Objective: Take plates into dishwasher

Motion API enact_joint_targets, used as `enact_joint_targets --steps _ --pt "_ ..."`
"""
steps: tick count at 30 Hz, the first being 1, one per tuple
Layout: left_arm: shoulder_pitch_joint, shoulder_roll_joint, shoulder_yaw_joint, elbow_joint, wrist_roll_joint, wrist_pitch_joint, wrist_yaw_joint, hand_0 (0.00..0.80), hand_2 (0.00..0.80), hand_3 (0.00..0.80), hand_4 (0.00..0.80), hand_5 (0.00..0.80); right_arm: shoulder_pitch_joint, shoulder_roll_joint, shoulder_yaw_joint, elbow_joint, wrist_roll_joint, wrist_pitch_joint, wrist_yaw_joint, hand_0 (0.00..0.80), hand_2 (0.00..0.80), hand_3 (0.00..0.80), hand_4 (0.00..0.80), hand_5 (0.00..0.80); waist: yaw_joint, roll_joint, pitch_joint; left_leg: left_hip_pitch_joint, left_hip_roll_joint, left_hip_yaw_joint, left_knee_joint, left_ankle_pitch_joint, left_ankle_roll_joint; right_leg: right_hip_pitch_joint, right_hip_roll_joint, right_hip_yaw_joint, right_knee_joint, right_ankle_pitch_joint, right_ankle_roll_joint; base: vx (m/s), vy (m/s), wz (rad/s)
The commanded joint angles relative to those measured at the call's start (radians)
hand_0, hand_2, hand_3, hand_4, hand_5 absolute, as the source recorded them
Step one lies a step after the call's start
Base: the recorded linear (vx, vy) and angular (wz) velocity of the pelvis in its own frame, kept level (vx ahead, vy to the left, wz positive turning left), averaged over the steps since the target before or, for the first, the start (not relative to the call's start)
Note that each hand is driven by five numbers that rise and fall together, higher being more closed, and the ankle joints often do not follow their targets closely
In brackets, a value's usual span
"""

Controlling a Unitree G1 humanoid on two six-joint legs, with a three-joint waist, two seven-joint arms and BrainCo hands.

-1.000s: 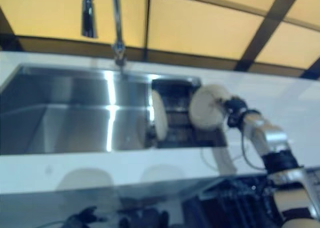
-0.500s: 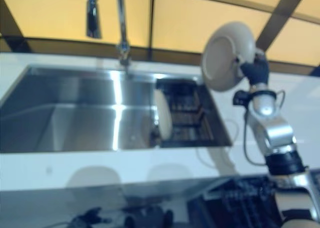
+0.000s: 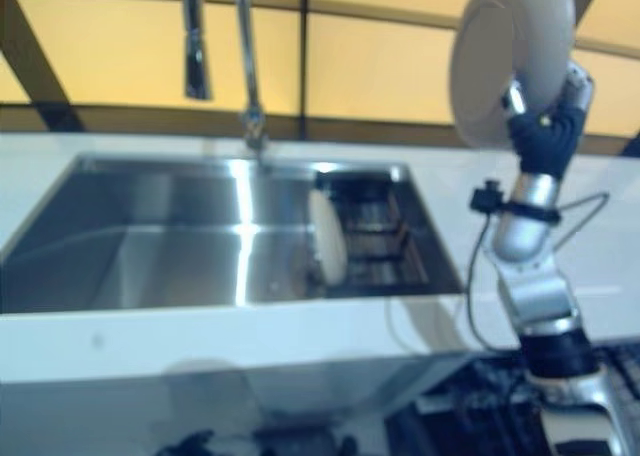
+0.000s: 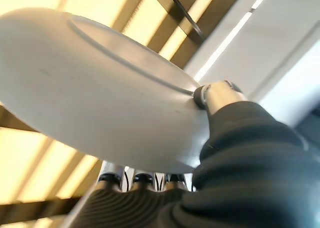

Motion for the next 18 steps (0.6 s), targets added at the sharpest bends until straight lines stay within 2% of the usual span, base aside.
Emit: enact_joint_targets --steps 1,4,5,9,14,18 --pt "-0.023 -0.014 -0.017 0.026 0.063 -0.019 -0.002 0.000 0.000 0.000 0.000 0.000 -0.060 -0.041 -0.091 -0.061 -0.105 -0.072 -0.046 0.800 0.800 0.800 0.800 0.800 0.008 0.036 0.000 0.026 -0.032 -0.063 0.004 -0.140 0.013 -0.063 -0.098 0.008 0.113 0.107 0.092 0.013 0.000 -0.04" --pt "-0.019 -0.012 -0.008 0.026 0.053 -0.014 0.008 0.000 0.000 0.000 0.000 0.000 -0.037 -0.045 -0.106 -0.067 -0.117 -0.093 -0.049 0.800 0.800 0.800 0.800 0.800 0.002 0.033 0.008 0.031 -0.023 -0.022 0.004 -0.143 0.009 -0.092 -0.117 -0.027 0.129 0.140 0.105 -0.017 -0.006 -0.21" --pt "-0.020 -0.009 0.001 0.024 0.045 -0.010 0.011 0.000 0.000 0.000 0.000 0.000 -0.025 -0.041 -0.111 -0.062 -0.104 -0.107 -0.047 0.800 0.800 0.800 0.800 0.800 0.004 0.032 0.010 0.031 -0.016 0.003 0.004 -0.142 0.009 -0.099 -0.137 -0.048 0.149 0.155 0.110 -0.061 -0.015 -0.41" --pt "-0.032 0.004 0.006 0.032 0.031 -0.014 0.018 0.000 0.000 0.000 0.000 0.000 0.009 -0.029 -0.116 -0.053 -0.088 -0.126 -0.054 0.800 0.800 0.800 0.800 0.800 0.015 0.038 0.016 0.012 0.009 0.065 0.004 -0.122 0.015 -0.075 -0.189 -0.087 0.216 0.155 0.105 -0.103 -0.062 -0.72" --pt "-0.047 0.013 -0.007 0.050 0.012 -0.025 0.033 0.000 0.000 0.000 0.000 0.000 0.016 0.005 -0.080 -0.035 -0.114 -0.140 -0.065 0.800 0.800 0.800 0.800 0.800 0.035 0.040 0.019 -0.020 0.041 0.141 0.010 -0.103 0.015 0.004 -0.228 -0.114 0.220 0.129 0.106 -0.105 -0.133 -0.52" --pt "-0.063 0.021 -0.010 0.060 0.010 -0.028 0.036 0.000 0.000 0.000 0.000 0.000 0.011 0.012 -0.065 -0.029 -0.120 -0.137 -0.070 0.800 0.800 0.800 0.800 0.800 0.038 0.039 0.019 -0.039 0.060 0.169 0.017 -0.092 0.012 0.037 -0.223 -0.111 0.212 0.099 0.109 -0.083 -0.209 -0.89"
